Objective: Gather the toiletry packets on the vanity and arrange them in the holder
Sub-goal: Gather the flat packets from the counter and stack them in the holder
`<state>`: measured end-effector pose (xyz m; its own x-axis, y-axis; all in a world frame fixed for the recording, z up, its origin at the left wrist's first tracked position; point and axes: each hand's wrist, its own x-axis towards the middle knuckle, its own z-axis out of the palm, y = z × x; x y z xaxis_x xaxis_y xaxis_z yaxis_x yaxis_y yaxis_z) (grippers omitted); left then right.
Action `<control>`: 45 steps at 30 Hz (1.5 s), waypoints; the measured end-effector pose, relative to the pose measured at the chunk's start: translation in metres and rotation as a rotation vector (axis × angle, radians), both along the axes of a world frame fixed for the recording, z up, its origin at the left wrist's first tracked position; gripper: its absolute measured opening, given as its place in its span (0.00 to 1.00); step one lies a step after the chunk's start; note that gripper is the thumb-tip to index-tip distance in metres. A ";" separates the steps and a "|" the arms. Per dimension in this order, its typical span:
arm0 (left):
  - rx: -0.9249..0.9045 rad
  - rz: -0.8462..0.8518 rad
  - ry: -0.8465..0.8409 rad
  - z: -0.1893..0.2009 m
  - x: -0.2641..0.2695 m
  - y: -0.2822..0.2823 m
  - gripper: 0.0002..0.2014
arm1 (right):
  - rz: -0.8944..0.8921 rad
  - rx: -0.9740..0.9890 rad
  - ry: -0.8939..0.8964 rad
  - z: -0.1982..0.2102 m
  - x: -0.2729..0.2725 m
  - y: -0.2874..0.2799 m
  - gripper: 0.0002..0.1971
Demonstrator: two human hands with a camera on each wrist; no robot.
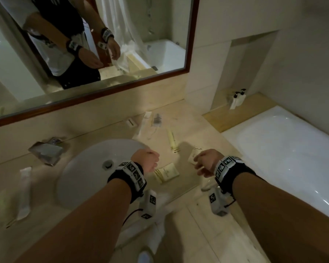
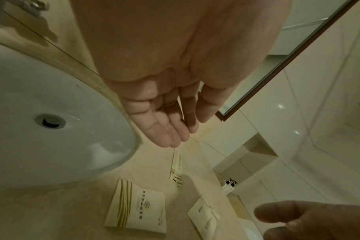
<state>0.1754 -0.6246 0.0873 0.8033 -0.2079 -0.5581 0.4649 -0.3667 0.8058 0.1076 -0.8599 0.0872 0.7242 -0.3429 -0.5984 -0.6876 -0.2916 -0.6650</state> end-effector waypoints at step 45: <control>0.765 -0.718 -0.305 -0.146 0.051 -0.052 0.26 | -0.283 -0.007 0.149 -0.087 0.010 -0.031 0.11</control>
<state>0.2264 -0.6762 -0.0583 0.7596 -0.3665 -0.5373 -0.2381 -0.9255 0.2946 0.1174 -0.8912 -0.0002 0.5039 -0.5227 -0.6876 -0.8316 -0.0786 -0.5497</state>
